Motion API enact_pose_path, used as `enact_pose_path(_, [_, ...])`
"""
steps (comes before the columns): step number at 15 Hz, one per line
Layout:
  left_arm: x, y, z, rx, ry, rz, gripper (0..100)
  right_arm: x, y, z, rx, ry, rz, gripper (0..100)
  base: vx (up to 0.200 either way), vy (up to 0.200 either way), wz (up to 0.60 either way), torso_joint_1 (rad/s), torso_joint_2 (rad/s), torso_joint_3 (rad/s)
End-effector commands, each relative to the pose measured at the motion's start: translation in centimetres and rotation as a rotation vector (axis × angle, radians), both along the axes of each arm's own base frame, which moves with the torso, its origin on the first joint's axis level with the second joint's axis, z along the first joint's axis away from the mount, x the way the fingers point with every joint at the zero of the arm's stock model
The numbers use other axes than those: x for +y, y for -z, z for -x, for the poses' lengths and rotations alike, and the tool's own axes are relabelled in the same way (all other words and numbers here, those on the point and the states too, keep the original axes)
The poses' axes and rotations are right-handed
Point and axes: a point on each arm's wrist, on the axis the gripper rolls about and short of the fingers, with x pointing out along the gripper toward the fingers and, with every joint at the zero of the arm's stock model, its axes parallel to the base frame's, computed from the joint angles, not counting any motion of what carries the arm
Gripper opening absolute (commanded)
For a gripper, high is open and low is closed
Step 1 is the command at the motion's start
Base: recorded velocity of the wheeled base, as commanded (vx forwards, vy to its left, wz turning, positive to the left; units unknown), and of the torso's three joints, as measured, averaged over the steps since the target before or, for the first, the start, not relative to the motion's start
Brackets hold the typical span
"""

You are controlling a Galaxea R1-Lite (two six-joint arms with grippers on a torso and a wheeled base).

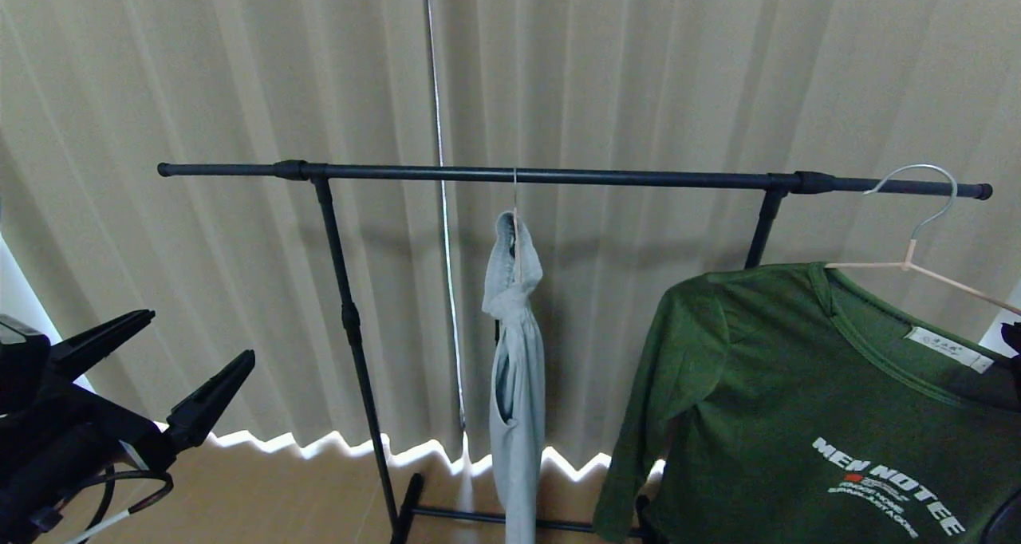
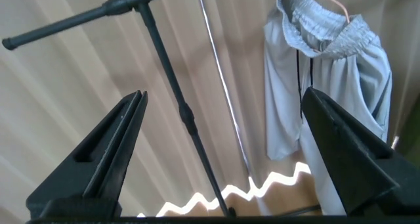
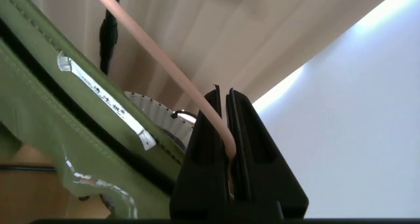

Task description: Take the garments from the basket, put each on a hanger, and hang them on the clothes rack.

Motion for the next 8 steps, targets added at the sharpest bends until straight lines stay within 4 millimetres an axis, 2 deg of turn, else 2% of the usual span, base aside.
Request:
enact_pose_path(1, [0.01, 0.1, 0.14, 0.003, -0.001, -0.001, 100, 0.02, 0.01, -0.02, 0.0, 0.0, 0.001, 0, 0.2, 0.0, 0.0, -0.012, 0.0, 0.007])
enact_pose_path(8, [-0.02, 0.34, 0.25, 0.014, 0.002, -0.004, 100, 0.07, 0.01, -0.02, 0.001, -0.003, 0.004, 0, 0.2, 0.0, 0.0, 0.005, 0.0, 0.008])
